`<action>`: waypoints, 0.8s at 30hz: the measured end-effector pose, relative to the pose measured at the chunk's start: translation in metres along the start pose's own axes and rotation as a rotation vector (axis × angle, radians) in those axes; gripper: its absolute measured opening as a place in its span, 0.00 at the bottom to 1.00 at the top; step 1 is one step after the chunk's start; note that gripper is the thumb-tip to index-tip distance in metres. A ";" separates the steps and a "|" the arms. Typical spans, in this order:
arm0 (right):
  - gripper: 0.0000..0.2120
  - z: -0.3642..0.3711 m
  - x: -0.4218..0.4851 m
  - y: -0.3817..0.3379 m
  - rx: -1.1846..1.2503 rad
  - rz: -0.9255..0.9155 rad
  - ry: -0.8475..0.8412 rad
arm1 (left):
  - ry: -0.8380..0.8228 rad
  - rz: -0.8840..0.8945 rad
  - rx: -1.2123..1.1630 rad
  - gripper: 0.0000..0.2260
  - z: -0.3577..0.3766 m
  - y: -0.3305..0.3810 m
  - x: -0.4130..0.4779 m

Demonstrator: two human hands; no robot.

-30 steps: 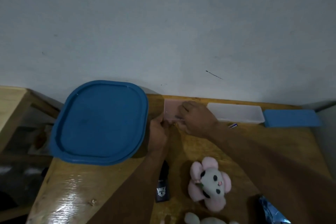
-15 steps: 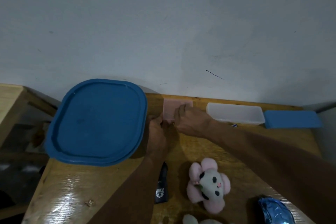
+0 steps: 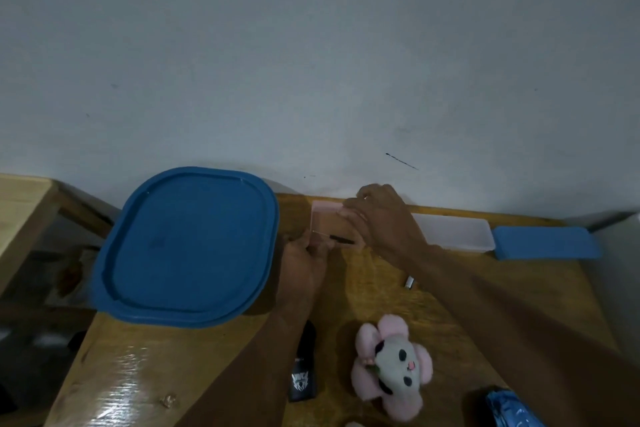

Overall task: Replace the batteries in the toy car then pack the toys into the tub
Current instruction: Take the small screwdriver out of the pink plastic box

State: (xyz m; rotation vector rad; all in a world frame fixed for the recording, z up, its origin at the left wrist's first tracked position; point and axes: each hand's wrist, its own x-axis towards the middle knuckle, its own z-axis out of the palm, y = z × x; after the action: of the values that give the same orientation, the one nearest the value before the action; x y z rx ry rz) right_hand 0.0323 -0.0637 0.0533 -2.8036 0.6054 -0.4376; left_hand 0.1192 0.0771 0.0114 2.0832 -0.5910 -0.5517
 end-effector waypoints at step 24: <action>0.09 0.005 0.009 -0.009 0.033 0.066 -0.390 | 0.024 -0.101 -0.160 0.09 -0.005 0.005 0.000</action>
State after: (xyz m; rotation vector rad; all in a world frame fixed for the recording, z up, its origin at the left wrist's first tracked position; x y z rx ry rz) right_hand 0.0456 -0.0586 0.0533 -2.7173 0.5912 0.1122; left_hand 0.1208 0.0776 0.0179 1.9724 -0.4152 -0.6108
